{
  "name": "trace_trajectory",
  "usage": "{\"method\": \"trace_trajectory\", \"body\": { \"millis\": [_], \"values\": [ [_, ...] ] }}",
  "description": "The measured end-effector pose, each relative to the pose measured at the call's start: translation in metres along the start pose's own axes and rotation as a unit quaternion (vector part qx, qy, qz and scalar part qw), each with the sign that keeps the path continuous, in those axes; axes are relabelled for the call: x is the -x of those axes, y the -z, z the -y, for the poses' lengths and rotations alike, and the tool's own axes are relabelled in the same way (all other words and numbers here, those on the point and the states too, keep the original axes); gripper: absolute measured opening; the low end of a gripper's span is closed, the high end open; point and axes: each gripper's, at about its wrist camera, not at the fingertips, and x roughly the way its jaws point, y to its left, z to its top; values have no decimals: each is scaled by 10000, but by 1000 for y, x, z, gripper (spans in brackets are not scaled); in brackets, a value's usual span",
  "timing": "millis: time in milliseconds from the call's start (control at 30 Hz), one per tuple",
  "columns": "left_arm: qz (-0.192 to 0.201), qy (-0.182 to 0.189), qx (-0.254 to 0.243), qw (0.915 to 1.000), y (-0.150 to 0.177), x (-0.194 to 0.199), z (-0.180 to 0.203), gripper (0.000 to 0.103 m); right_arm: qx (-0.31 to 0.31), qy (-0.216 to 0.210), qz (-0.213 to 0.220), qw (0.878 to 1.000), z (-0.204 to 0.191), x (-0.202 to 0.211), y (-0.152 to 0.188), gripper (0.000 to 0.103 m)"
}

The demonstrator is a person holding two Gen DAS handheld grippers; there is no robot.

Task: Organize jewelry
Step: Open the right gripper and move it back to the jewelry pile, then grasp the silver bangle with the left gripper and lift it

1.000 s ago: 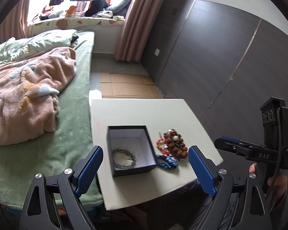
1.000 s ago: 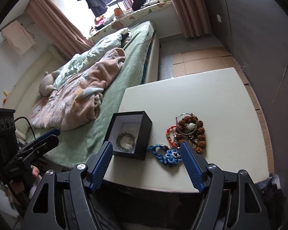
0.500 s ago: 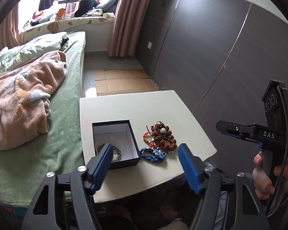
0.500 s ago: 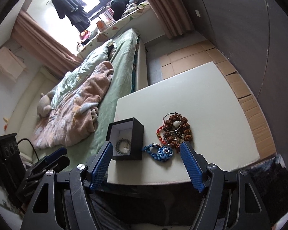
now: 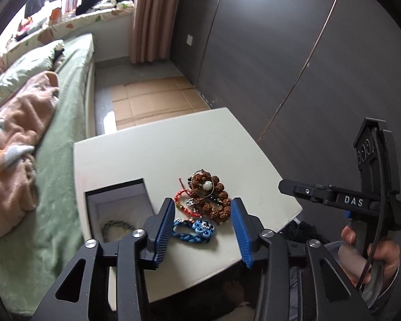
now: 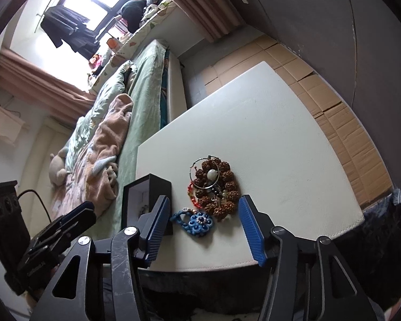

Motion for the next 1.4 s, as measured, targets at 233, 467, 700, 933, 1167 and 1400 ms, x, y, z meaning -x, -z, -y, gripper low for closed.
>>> {"method": "trace_trajectory", "body": {
  "millis": [233, 467, 700, 933, 1167, 1400],
  "values": [
    [-502, 104, -116, 9986, -23, -69, -6, 37, -269, 132, -89, 9995, 26, -27, -6, 48],
    [-869, 262, -175, 9957, -33, -114, -10, 28, -601, 347, -101, 9975, 55, -38, -13, 47],
    [-1248, 233, -335, 9913, -36, -154, -9, 22, -769, 307, -252, 9963, 64, -53, -17, 47],
    [-1221, 630, -185, 9903, -33, -161, -16, 0, -661, 289, -523, 9960, 57, -73, -18, 47],
    [-869, 779, -97, 9931, -36, -139, -24, 0, -576, 310, -617, 9959, 47, -88, -14, 47],
    [-1123, 837, 212, 9899, -43, -143, -31, 2, -591, 348, -462, 9966, 42, -82, -15, 47]
  ]
}}
